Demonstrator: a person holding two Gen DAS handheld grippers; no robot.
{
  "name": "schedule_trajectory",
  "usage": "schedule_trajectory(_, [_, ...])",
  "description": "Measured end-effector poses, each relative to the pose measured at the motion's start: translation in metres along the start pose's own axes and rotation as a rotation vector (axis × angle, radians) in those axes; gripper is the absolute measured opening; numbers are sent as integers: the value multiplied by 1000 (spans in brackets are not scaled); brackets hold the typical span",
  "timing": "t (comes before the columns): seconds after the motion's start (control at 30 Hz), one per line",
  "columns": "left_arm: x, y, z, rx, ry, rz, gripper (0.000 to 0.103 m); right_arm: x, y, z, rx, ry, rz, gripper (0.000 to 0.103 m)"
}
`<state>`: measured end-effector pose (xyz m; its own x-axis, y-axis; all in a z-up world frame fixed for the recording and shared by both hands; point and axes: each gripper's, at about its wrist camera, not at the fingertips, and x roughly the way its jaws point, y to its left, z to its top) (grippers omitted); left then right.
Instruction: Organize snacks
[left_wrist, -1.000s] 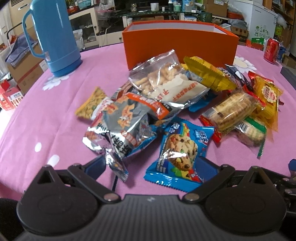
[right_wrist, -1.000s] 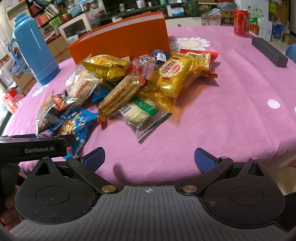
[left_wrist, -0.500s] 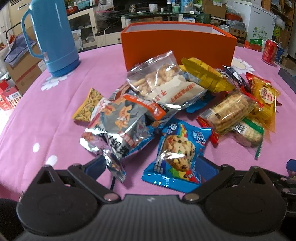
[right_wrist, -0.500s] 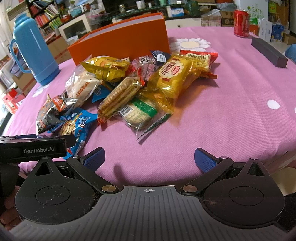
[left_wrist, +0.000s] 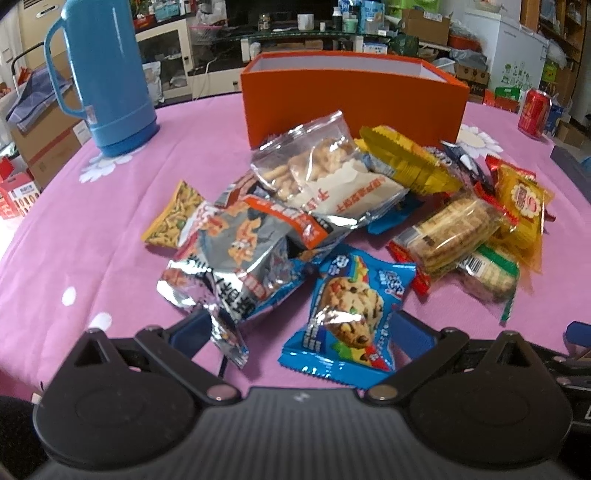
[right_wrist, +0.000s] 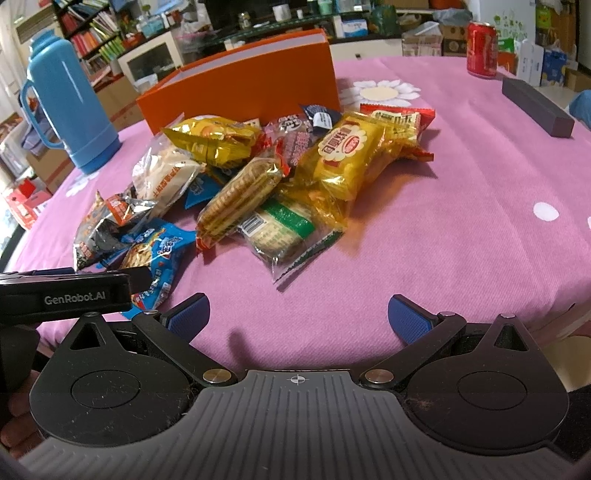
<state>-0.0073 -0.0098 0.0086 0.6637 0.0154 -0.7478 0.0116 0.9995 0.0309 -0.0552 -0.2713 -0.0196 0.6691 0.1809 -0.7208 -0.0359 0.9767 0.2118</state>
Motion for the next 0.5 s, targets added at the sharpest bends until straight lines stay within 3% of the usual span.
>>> schedule_trajectory(0.37, [-6, 11, 4, -4, -32, -27, 102, 5, 2, 1, -41, -43, -8, 94])
schedule_trajectory(0.5, [-17, 43, 5, -22, -29, -63, 102, 5, 2, 3, -66, -44, 58, 94])
